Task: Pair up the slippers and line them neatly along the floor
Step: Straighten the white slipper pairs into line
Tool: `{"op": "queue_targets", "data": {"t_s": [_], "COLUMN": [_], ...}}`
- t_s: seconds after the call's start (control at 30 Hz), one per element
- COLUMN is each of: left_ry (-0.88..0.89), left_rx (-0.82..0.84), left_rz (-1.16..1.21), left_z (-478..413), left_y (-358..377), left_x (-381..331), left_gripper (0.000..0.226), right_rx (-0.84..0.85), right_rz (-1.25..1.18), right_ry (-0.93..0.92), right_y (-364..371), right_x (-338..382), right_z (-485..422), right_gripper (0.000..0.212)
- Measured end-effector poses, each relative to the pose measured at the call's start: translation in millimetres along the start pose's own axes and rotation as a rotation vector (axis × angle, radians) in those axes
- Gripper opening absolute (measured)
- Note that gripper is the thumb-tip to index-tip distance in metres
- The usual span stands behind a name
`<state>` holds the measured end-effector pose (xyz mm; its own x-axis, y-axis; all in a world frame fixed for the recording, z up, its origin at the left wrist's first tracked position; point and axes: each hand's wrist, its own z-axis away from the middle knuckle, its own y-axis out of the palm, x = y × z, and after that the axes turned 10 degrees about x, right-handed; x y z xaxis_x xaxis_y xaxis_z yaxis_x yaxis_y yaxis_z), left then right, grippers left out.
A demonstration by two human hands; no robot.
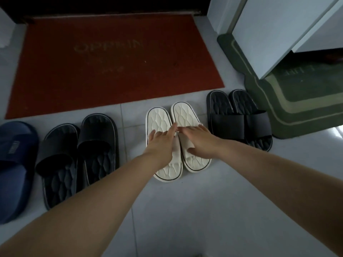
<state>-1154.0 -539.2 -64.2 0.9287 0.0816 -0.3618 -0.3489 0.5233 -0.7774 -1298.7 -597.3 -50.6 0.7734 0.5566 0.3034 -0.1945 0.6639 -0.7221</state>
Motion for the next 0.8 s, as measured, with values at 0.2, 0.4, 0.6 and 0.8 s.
{"op": "queue_targets", "data": {"t_s": [0.2, 0.4, 0.6, 0.8], "left_ry": [-0.015, -0.196, -0.363, -0.399], "left_rx": [-0.010, -0.176, -0.409, -0.882], "left_rz": [0.153, 0.497, 0.667, 0.931], "left_z": [0, 9, 34, 67], "left_y": [3, -7, -16, -30], "left_x": [0, 9, 43, 90], "left_gripper": [0.086, 0.076, 0.057, 0.040], "right_rx": [-0.060, 0.084, 0.000, -0.438], "right_rz": [0.053, 0.144, -0.217, -1.535], "right_ry": [-0.027, 0.060, 0.048, 0.214], "right_y": [5, -13, -33, -32], "right_x": [-3, 14, 28, 69], "right_z": [1, -21, -24, -29], "right_gripper": [0.073, 0.049, 0.029, 0.018]}}
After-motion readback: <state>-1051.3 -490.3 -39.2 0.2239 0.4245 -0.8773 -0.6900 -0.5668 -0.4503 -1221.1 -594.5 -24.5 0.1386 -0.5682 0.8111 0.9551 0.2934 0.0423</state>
